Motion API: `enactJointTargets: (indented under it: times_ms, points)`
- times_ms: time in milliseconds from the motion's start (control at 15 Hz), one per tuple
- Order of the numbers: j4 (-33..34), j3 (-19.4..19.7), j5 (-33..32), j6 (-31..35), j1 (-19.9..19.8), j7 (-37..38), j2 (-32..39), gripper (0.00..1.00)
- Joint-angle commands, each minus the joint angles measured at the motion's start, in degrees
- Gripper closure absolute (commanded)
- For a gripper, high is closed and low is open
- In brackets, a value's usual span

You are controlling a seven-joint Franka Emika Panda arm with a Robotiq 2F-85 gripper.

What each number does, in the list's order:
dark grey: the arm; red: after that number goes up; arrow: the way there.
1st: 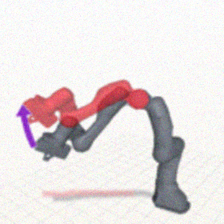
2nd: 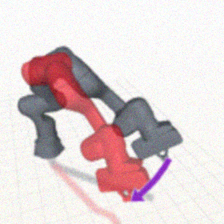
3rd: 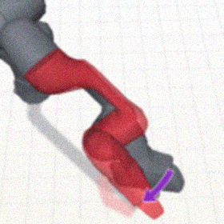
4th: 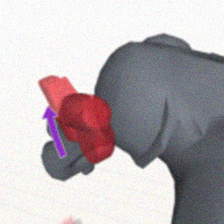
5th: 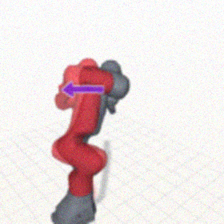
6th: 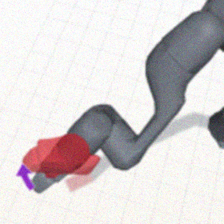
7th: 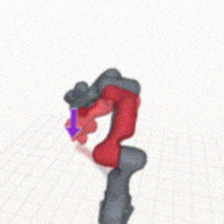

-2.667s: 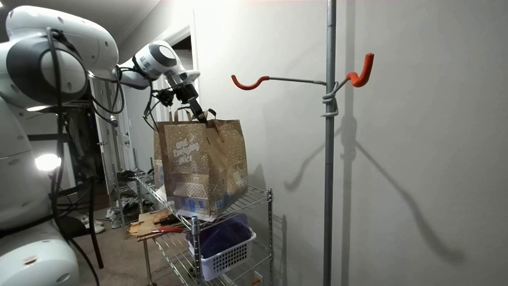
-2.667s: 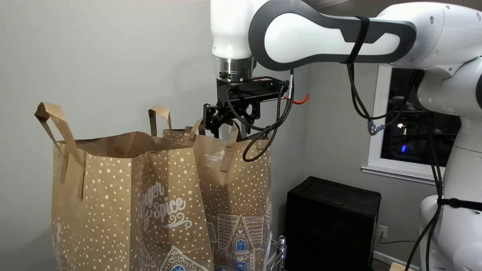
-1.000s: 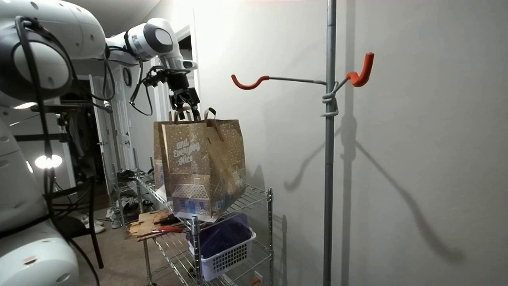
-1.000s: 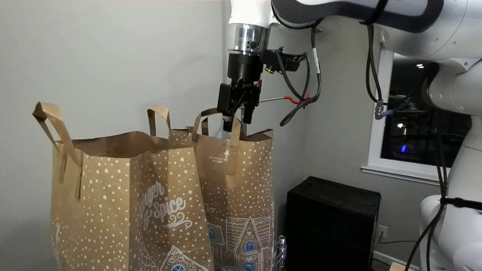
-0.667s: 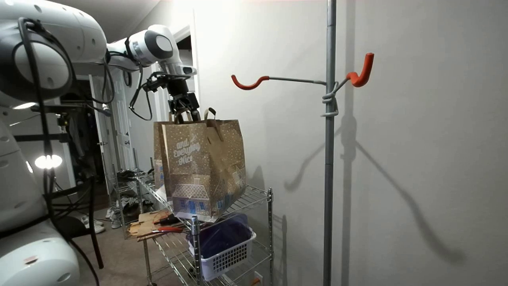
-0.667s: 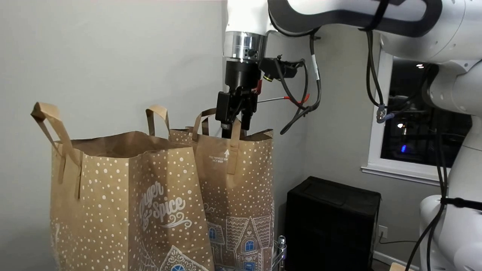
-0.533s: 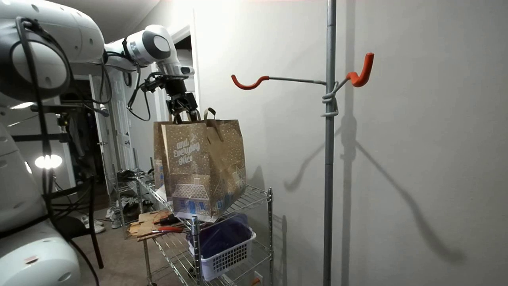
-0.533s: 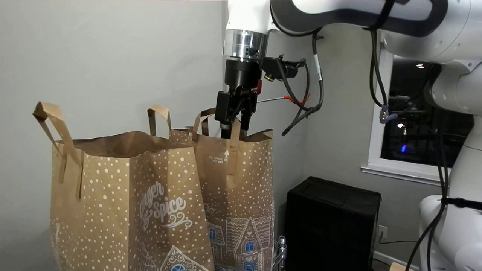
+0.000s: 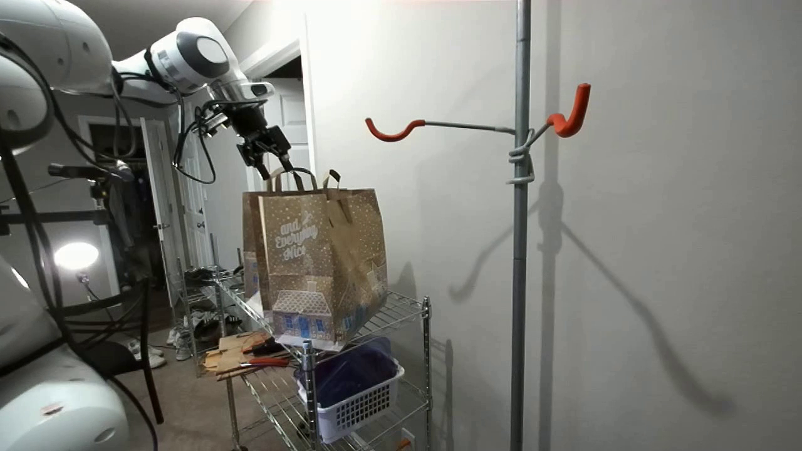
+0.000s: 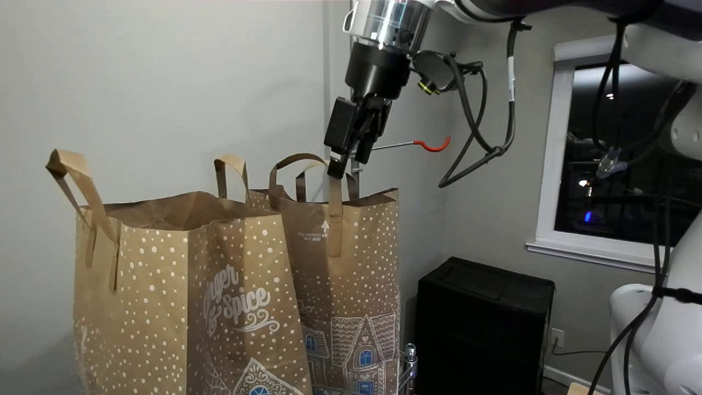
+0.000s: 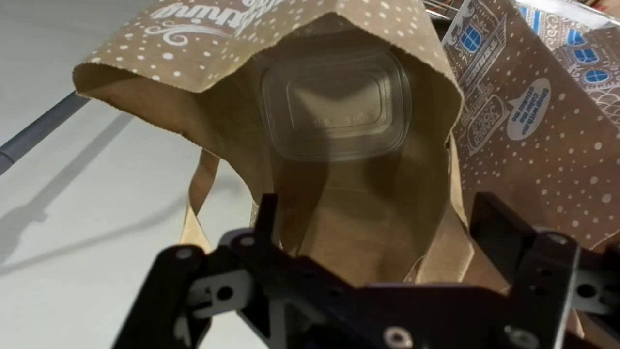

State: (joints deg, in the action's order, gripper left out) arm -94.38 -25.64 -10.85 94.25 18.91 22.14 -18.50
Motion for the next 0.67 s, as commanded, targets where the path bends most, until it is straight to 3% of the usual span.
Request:
enactJointTargets:
  times_ms: [0,333,600]
  points:
    - [-4.4,-0.6,-1.5,3.5,-0.7,-1.8,-4.5,0.0]
    - [-4.7,0.1,-0.7,0.1,-1.9,0.3,-9.5,0.0]
    - [-5.3,4.2,1.1,-2.6,-4.7,2.2,-17.5,0.0]
